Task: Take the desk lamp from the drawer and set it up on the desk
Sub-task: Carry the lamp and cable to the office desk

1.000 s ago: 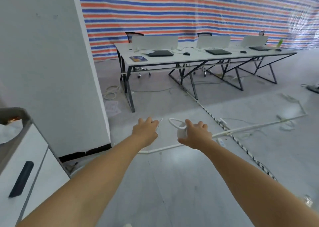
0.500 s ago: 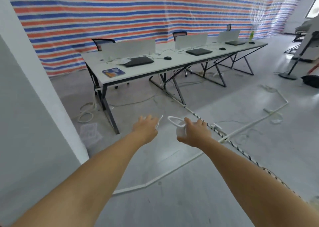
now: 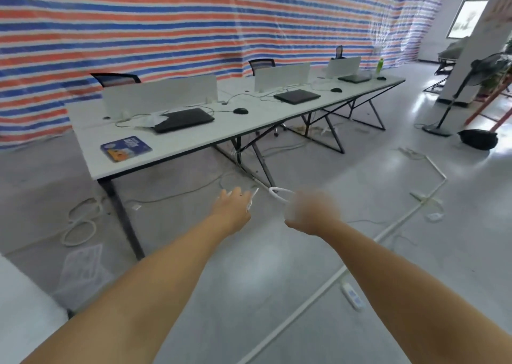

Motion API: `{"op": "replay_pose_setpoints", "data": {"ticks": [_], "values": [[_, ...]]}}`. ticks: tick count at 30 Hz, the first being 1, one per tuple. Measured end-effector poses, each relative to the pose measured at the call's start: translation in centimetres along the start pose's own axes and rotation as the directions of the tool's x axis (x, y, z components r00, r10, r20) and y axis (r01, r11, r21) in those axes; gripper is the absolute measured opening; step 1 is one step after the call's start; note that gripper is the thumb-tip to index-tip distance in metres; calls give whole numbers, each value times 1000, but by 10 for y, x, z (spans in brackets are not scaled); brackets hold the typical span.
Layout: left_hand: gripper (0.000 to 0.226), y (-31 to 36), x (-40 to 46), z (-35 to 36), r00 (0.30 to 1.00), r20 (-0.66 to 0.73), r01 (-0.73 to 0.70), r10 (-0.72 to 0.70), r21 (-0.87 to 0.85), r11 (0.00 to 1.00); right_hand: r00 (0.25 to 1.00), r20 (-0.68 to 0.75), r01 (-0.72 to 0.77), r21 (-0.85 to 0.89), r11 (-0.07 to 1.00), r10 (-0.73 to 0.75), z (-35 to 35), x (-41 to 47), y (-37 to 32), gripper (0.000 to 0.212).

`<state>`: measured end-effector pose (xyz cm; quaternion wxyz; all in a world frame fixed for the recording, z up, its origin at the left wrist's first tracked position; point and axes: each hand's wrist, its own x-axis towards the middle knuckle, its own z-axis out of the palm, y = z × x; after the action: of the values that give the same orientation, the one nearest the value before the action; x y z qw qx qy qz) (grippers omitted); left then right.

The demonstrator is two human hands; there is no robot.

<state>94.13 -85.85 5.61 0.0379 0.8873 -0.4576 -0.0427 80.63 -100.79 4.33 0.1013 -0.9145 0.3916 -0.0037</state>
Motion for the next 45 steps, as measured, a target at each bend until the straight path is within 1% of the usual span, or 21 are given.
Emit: {"op": "replay_pose_setpoints", "data": {"ticks": [3, 5, 8, 12, 15, 17, 20, 25, 29, 34, 37, 39, 45], "values": [[35, -11, 68, -6, 1000, 6, -10, 10, 52, 999, 1000, 10, -19, -3, 1000, 19, -7, 68, 4, 76], [32, -21, 117, -2, 1000, -1, 9, -9, 17, 1000, 1000, 11, -29, -5, 1000, 29, -8, 111, 6, 75], [29, -31, 195, 3, 1000, -17, -5, 5, -9, 1000, 999, 10, -38, -22, 999, 38, -8, 184, 8, 77], [30, -38, 316, 0, 997, -31, -71, 71, 17, 997, 996, -13, -87, -5, 996, 87, -10, 294, 16, 81], [32, -39, 402, -12, 994, 9, -112, 112, 14, 994, 988, -12, -156, 14, 988, 156, -24, 365, 25, 84], [32, -38, 458, -22, 988, 24, -153, 152, 54, 987, 978, -23, -205, 38, 978, 206, -35, 407, 32, 82], [35, -29, 533, -25, 978, 60, -203, 198, 86, 975, 970, -23, -239, 56, 969, 240, -45, 467, 51, 77], [31, 11, 647, -12, 957, 87, -283, 275, 102, 954, 949, -16, -313, 74, 947, 315, -54, 565, 99, 79], [29, 55, 746, 0, 952, 73, -302, 297, 76, 950, 948, -25, -315, 63, 947, 317, -61, 649, 154, 75], [32, 119, 874, 0, 966, 38, -258, 257, 10, 966, 950, -28, -310, 24, 950, 311, -91, 761, 234, 73], [34, 157, 940, -1, 970, 57, -235, 235, -1, 972, 945, -34, -325, 27, 945, 326, -115, 824, 281, 71], [34, 174, 975, 2, 967, 64, -246, 246, -7, 969, 944, -27, -327, 37, 944, 328, -122, 856, 305, 72], [34, 229, 1099, 14, 968, 90, -233, 233, -16, 972, 950, 9, -311, 34, 950, 311, -129, 966, 376, 73]]}}
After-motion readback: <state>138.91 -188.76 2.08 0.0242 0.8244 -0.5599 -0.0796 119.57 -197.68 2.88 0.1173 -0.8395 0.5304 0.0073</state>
